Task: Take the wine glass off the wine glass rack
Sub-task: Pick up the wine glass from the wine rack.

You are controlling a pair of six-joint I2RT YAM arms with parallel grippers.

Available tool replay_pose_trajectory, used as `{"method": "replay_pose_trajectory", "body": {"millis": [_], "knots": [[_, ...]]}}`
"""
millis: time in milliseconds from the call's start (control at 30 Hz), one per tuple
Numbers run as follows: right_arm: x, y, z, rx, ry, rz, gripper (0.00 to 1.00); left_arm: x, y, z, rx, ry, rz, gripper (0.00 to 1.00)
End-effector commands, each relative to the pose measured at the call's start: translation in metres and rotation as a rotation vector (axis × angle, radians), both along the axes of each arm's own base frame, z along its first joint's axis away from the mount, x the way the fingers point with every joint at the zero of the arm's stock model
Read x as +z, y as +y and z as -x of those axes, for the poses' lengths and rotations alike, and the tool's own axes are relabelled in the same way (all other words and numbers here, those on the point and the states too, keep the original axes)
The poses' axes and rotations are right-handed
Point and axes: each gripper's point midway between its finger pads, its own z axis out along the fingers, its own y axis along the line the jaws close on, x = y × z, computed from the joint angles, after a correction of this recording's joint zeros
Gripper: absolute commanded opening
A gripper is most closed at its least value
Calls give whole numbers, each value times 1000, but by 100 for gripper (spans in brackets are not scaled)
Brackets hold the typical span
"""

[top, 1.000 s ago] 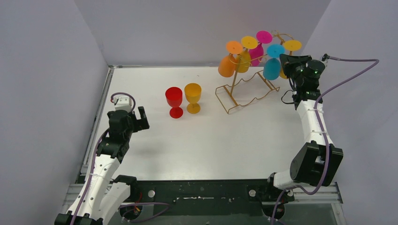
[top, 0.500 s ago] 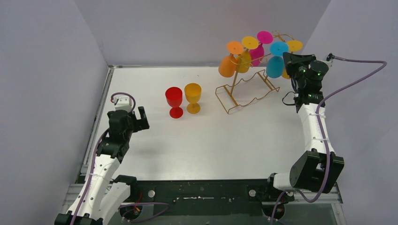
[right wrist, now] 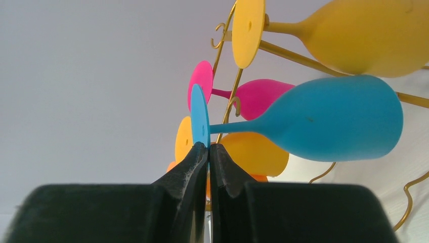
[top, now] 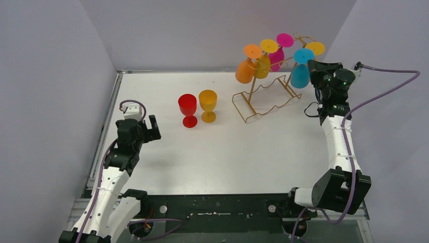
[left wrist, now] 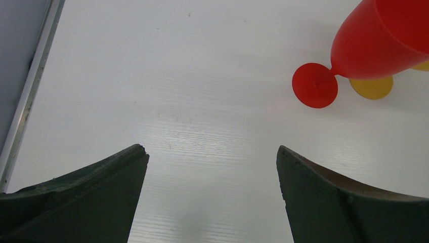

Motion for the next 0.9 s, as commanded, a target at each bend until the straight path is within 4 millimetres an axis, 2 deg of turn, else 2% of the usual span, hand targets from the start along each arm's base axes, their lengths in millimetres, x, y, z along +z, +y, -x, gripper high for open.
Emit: {"method": "replay_pose_trajectory", "body": {"millis": [0, 367, 867], "knots": [[27, -5, 10, -28, -74, 34, 0, 13, 1, -4, -2, -39, -1, 97], [27, -3, 20, -26, -69, 50, 0, 13, 1, -5, -1, -38, 0, 97], [11, 9, 53, 12, -16, 117, 0, 11, 3, -5, 11, -31, -5, 97]]}}
